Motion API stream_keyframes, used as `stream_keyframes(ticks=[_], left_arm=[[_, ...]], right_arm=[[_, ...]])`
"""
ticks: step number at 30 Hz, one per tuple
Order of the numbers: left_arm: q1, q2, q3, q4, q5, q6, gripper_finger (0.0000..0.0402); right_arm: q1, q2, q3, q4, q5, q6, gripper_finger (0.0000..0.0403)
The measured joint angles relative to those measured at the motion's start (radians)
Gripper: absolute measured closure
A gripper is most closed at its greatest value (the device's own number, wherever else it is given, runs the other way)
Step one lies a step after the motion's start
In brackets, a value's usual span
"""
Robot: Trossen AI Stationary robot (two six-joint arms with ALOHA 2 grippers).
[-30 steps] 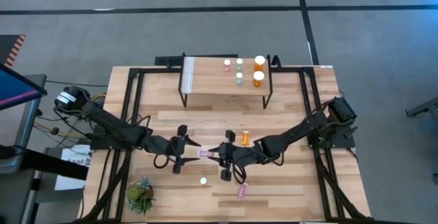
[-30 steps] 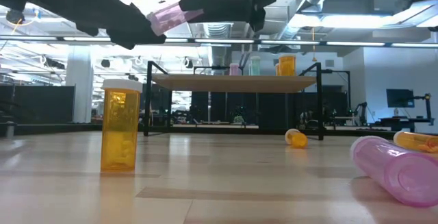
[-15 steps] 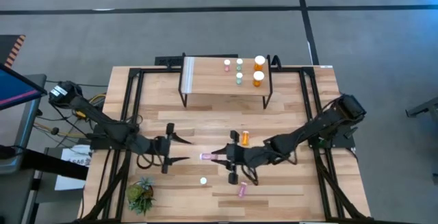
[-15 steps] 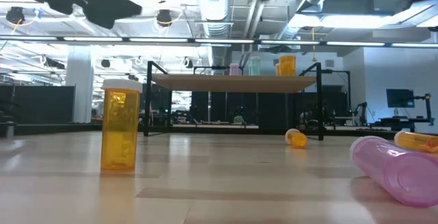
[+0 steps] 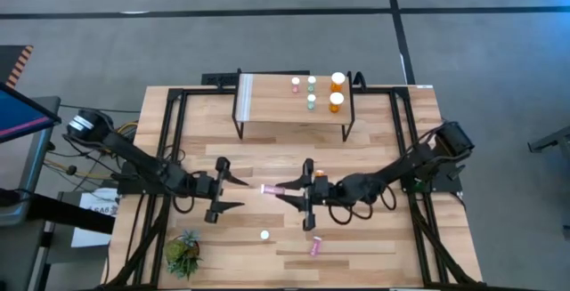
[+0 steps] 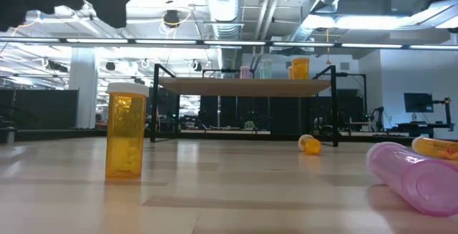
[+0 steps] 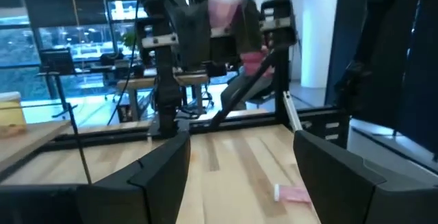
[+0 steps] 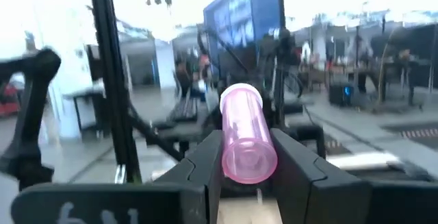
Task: Pick and place medicine bottles onto shelf by color
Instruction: Put the top small pink pill bottle on the shelf aligned with the other small pink pill bottle
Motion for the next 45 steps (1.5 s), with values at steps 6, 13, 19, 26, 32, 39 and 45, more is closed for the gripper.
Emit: stream_keyframes(ticks=[6, 13, 19, 26, 32, 39, 45], left_arm=[[0.051, 0.23, 0.105, 0.22, 0.077, 0.03, 0.0152], [0.118, 0.443, 0.176, 0.469, 0.179, -0.069, 0.0132], [0.13, 0.505, 0.27, 0.453, 0.174, -0.064, 0.0099], [0.122, 0.532, 0.351, 0.457, 0.162, 0.001, 0.0095], [0.102, 0.532, 0.373, 0.461, 0.133, 0.046, 0.0095], [0.101, 0.532, 0.396, 0.459, 0.126, 0.055, 0.0098], [0.101, 0.532, 0.396, 0.458, 0.126, 0.061, 0.0156]], right_arm=[[-0.014, 0.014, 0.001, 0.036, -0.074, -0.005, 0.0285], [0.013, 0.014, 0.001, 0.017, -0.075, -0.01, 0.0285], [0.022, 0.014, 0.001, -0.006, -0.078, -0.006, 0.0285], [0.021, 0.014, 0.001, -0.021, -0.076, -0.005, 0.0285], [0.013, 0.014, 0.001, -0.033, -0.073, -0.005, 0.0285], [0.0, 0.014, 0.001, -0.032, -0.072, -0.004, 0.0285], [0.0, 0.014, 0.001, -0.032, -0.072, -0.004, 0.0285]])
